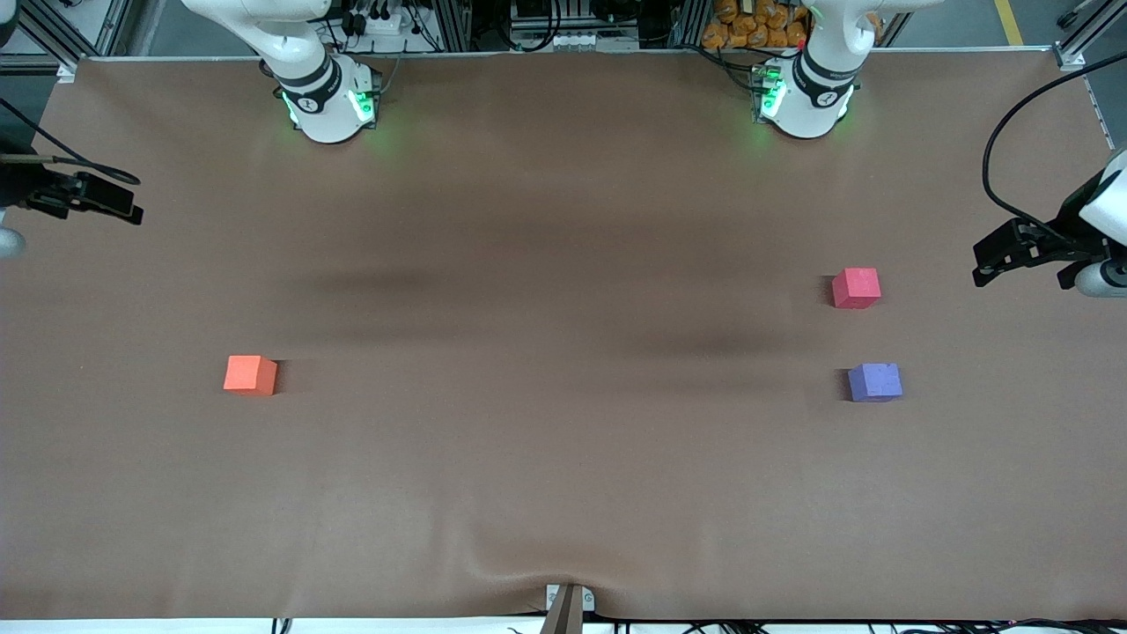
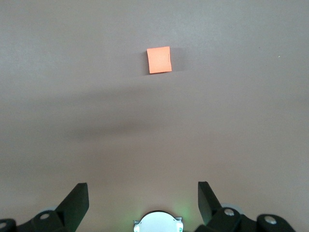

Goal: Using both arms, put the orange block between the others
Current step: 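Move the right gripper out toward the orange cube, then lower the right gripper over the orange cube and close on it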

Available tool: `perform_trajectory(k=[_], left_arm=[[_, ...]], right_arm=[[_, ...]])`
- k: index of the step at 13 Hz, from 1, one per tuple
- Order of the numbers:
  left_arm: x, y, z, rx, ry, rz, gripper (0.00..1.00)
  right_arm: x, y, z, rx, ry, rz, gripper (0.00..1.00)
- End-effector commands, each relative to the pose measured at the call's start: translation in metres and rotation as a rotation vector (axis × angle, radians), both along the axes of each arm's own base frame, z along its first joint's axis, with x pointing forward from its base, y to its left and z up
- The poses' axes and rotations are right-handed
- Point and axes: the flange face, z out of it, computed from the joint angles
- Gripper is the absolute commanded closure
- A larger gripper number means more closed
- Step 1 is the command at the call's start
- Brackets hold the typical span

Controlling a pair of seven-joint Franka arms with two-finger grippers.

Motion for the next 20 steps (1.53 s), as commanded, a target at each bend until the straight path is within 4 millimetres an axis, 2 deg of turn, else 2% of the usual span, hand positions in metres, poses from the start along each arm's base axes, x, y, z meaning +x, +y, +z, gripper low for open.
perform_trajectory(k=[1, 6, 10, 13, 17, 20], left_arm=[[-0.001, 0.000, 0.005, -0.017, 0.004, 0.017, 0.00], [-0.001, -0.005, 0.005, -0.022, 0.004, 0.010, 0.00], [-0.002, 0.001, 0.006, -0.024, 0.009, 0.013, 0.00], [-0.003, -0.009, 0.013, -0.026, -0.004, 0.006, 0.00], [-0.002, -0.006, 0.011, -0.025, -0.001, 0.006, 0.00], [-0.002, -0.009, 0.011, -0.026, -0.001, 0.001, 0.00]], right_arm=[[0.009, 0.001, -0.017, -0.014, 0.015, 0.006, 0.00], [0.026, -0.005, -0.065, -0.024, 0.083, 0.001, 0.00], [0.040, -0.009, -0.133, -0.023, 0.109, 0.000, 0.00], [0.053, -0.009, -0.167, -0.020, 0.124, 0.000, 0.00], [0.069, -0.007, -0.219, -0.018, 0.147, 0.008, 0.00], [0.073, -0.011, -0.260, -0.013, 0.182, 0.012, 0.00]])
